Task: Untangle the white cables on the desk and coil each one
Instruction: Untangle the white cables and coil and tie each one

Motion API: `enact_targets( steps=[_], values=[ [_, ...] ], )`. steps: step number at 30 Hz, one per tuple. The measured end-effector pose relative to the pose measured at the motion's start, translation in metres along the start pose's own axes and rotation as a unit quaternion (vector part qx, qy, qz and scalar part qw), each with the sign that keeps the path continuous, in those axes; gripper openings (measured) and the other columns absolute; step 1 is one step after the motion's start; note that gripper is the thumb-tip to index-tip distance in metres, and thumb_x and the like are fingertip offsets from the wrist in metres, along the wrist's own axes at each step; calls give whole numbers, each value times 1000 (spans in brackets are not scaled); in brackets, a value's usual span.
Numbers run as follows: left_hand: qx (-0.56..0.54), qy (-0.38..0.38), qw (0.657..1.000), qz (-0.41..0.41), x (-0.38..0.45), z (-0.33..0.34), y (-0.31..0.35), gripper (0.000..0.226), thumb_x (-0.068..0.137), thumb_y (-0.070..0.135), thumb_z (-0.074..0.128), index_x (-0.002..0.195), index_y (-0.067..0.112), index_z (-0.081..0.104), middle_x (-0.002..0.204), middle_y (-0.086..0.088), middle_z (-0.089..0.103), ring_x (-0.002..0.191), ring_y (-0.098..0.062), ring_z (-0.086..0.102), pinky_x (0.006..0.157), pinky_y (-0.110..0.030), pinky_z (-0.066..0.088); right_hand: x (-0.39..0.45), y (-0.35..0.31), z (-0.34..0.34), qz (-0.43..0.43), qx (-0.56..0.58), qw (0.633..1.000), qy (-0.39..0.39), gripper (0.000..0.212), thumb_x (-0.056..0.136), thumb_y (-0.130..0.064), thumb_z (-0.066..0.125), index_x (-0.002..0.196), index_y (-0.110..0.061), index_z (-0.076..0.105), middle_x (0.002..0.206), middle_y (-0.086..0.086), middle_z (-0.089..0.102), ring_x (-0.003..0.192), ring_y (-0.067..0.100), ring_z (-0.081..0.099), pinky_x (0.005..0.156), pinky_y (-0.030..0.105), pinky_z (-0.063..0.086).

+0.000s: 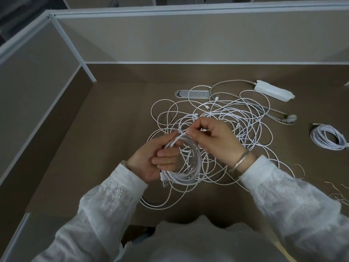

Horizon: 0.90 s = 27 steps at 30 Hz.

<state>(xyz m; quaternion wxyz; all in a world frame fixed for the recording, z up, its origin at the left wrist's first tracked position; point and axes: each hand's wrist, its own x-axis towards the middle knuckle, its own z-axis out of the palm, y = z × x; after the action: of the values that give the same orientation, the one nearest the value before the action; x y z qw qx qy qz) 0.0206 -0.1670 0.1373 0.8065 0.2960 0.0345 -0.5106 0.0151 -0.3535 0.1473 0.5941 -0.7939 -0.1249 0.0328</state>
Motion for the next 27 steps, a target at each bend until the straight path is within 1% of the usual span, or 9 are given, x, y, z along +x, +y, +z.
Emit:
enact_targets(
  steps=[8, 12, 14, 16, 18, 20, 23, 25, 27],
  values=[
    [86, 78, 993, 21, 3, 14, -2, 32, 96, 34, 37, 70, 16, 42, 32, 9, 28, 26, -5, 29, 36, -19, 34, -1, 8, -2, 28, 91, 994, 49, 11, 92, -10, 58, 81, -10, 57, 44, -10, 47, 37, 3, 39, 39, 15, 32],
    [43, 43, 998, 14, 5, 9, -6, 41, 100, 37, 38, 65, 17, 44, 32, 8, 29, 32, -7, 32, 71, -32, 48, 0, 15, -2, 52, 108, 991, 57, 12, 92, -12, 57, 81, -9, 56, 44, -7, 43, 35, 9, 36, 36, 18, 31],
    [10, 5, 1000, -5, 5, 5, -5, 41, 100, 39, 37, 66, 17, 46, 34, 8, 27, 32, -6, 28, 59, -27, 52, 0, 17, -3, 53, 121, 990, 58, 9, 91, -11, 58, 83, -8, 56, 49, -8, 48, 38, 5, 39, 37, 15, 32],
    [-38, -44, 998, -22, 5, 1, -1, 39, 100, 38, 35, 70, 15, 47, 37, 8, 23, 33, -6, 23, 40, -19, 39, -1, 19, -4, 35, 88, 995, 39, 8, 86, -13, 66, 89, -10, 60, 69, -8, 57, 51, 1, 51, 49, 12, 41],
    [-60, -67, 996, -19, 5, -4, 1, 40, 101, 38, 34, 74, 13, 49, 39, 8, 25, 34, -7, 23, 36, -18, 27, -2, 26, -6, 34, -22, 999, -9, 34, 76, -23, 77, 105, -15, 61, 93, -8, 63, 81, 1, 59, 74, 15, 47],
    [-45, -46, 998, -16, 6, -5, 1, 39, 100, 38, 36, 73, 14, 50, 39, 8, 24, 32, -7, 21, 35, -17, 23, -2, 30, -5, 40, -131, 989, -61, 40, 75, -25, 78, 111, -19, 61, 100, -8, 66, 92, 8, 61, 85, 23, 48],
    [-2, 9, 1000, -24, 6, -3, -2, 38, 97, 41, 41, 70, 16, 50, 35, 9, 27, 30, -6, 18, 32, -17, 23, 1, 33, -6, 17, -228, 968, -100, 12, 86, -21, 66, 97, -16, 67, 78, -13, 64, 71, 5, 58, 71, 24, 44],
    [31, 41, 998, -20, 5, 0, -3, 43, 99, 43, 40, 66, 17, 49, 34, 10, 29, 28, -5, 20, 33, -17, 23, 5, 34, -9, 9, -240, 963, -124, 12, 91, -24, 61, 93, -13, 66, 71, -15, 59, 66, 2, 55, 66, 23, 41],
    [40, 60, 997, -20, 4, 0, -2, 44, 99, 44, 39, 63, 18, 45, 34, 10, 28, 30, -6, 16, 33, -17, 21, 8, 36, -9, 8, -237, 964, -124, 18, 92, -28, 58, 94, -11, 66, 77, -6, 64, 72, 11, 59, 70, 28, 45]
  ],
)
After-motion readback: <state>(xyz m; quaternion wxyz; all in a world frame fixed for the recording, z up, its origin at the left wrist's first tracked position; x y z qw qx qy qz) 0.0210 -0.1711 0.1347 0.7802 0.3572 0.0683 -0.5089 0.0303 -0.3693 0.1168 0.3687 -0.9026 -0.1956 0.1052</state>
